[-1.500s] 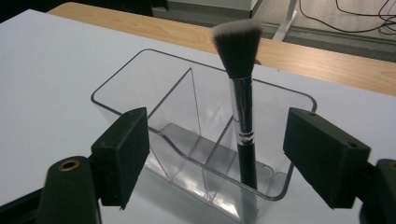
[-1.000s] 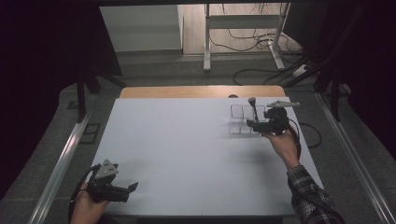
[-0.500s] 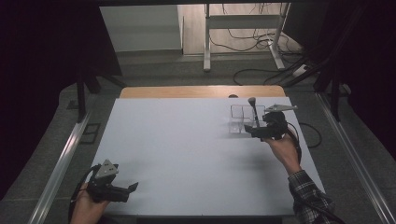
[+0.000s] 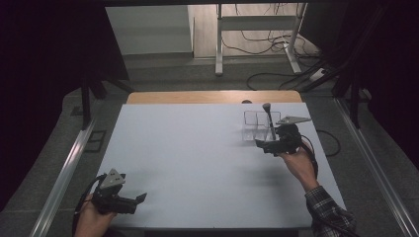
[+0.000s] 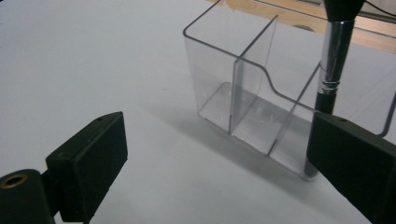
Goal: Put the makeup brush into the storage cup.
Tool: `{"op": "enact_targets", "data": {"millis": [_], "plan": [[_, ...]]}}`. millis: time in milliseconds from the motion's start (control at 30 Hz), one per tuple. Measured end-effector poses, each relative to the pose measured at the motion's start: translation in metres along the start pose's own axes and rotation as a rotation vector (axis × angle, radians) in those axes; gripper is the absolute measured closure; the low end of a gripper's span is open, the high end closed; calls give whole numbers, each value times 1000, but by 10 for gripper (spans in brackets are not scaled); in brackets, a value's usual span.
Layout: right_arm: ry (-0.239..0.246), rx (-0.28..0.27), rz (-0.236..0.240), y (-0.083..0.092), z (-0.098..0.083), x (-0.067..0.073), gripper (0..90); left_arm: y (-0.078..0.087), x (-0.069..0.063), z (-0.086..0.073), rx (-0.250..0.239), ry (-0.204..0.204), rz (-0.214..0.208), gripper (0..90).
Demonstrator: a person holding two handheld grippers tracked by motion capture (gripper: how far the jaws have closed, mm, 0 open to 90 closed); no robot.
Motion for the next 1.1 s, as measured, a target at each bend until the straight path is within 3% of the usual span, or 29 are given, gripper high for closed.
{"op": "enact_targets", "data": {"millis": [767, 1100], "plan": [[17, 6, 68, 14, -14, 21, 12, 0, -1, 0, -2, -11, 0, 0], [48, 18, 78, 17, -23, 30, 6, 0, -1, 0, -1, -12, 0, 0]]}}
Point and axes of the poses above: each handheld gripper's, and its own axes: y roughly backward along the jaws, z roughly out of its top, x roughly to its left, the point moved 4 cm from there along -y, roughly forward along the jaws, and after that the axes turned 15 degrees about -z, right-handed, at the moved point
